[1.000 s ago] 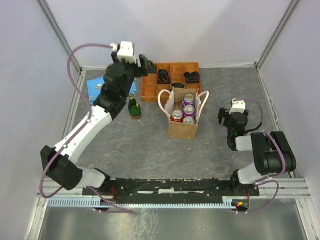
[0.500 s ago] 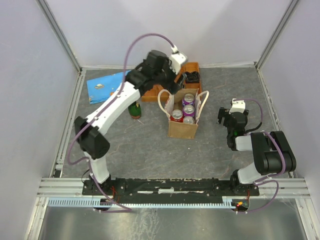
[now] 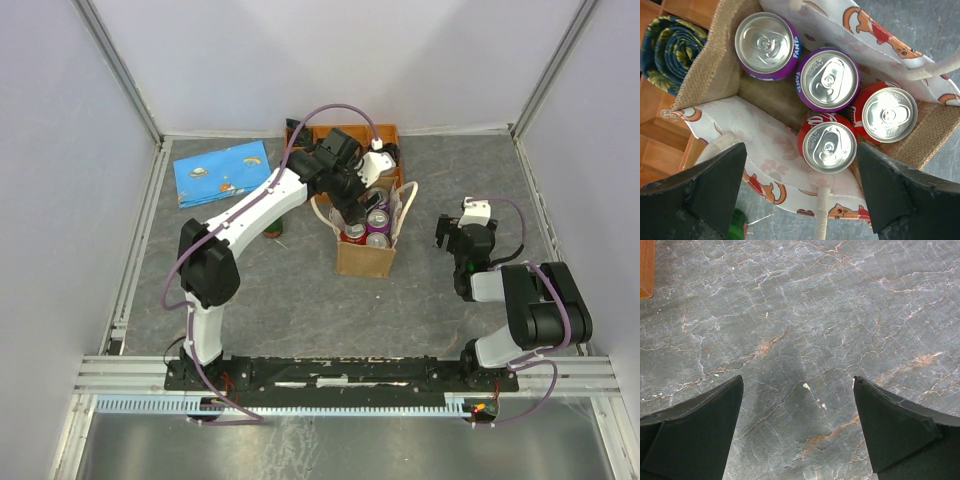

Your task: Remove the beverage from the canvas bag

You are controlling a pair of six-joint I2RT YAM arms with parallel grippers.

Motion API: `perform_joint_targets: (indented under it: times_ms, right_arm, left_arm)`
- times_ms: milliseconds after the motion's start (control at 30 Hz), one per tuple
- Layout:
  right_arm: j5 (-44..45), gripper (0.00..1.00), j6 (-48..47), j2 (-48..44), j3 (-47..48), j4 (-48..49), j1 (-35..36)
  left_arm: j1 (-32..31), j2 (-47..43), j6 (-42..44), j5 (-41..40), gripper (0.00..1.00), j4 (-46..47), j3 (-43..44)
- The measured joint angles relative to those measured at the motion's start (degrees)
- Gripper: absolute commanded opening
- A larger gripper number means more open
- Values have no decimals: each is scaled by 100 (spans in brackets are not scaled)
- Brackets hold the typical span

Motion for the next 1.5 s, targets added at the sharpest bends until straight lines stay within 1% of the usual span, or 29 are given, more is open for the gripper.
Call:
perform_joint_targets:
  times_ms: [133,267,633,1067,1167,1333,1367,1500]
  right_arm:
    - [0,99,0,0,0,0,0]
    - [0,99,0,0,0,0,0]
    - [2,99,0,0,0,0,0]
    - [2,99,0,0,0,0,0]
    - [0,99,0,0,0,0,0]
    - [0,99,0,0,0,0,0]
    - [0,99,0,0,0,0,0]
    - [0,99,0,0,0,0,0]
  left_arm:
    - [-2,11,162,188,100,-46,-66]
    - [-13,37,363,350,99,-175,-81]
    - [-127,337,612,391,99,-446,-133]
    - [-127,608,800,302,99,-450,-144]
    - [-127,800,831,304,99,-372,-146]
    - [-127,874,837,330,100,-216,-251]
    - [-127,874,837,332,98,-175,-278]
    - [-127,874,835,365,86,24,-413]
